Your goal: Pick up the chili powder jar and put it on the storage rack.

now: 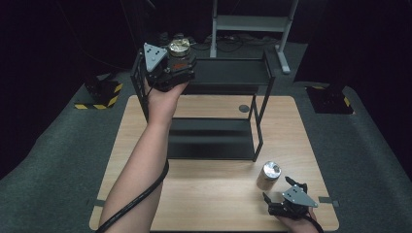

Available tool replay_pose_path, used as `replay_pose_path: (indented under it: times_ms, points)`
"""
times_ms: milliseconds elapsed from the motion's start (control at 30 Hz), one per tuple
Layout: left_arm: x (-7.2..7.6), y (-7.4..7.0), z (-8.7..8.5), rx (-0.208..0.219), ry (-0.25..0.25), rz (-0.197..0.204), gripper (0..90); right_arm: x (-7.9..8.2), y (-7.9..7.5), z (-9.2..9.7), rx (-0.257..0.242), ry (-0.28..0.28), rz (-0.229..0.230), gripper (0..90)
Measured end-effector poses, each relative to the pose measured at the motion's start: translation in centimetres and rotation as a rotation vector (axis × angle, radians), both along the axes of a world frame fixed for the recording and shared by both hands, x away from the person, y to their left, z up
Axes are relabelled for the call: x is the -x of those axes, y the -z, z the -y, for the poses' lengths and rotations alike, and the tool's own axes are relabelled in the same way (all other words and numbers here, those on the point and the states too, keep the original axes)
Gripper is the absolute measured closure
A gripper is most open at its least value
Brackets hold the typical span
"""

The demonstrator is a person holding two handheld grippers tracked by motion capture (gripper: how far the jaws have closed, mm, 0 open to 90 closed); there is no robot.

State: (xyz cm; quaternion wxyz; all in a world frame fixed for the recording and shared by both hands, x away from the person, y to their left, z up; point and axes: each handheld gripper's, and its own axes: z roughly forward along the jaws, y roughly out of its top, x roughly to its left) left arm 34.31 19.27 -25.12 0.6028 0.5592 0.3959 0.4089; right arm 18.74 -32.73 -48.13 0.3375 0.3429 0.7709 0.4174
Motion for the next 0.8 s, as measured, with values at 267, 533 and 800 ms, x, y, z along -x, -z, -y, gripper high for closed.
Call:
replay_pose_path:
  times_ms: [267, 533, 800]
  points:
    - [2.0, -0.1, 0.3, -0.035, -0.021, -0.008, 0.3, 0.0, 0.0, 0.0, 0.003, -0.002, 0.000, 0.4]
    - [4.1, 0.5, 0.0, -0.043, -0.023, 0.019, 0.3, 0.0, 0.0, 0.0, 0.005, -0.004, 0.001, 0.4]
    - [6.3, 1.2, -0.3, -0.034, -0.017, 0.022, 0.3, 0.0, 0.0, -0.1, 0.008, -0.005, 0.004, 0.4]
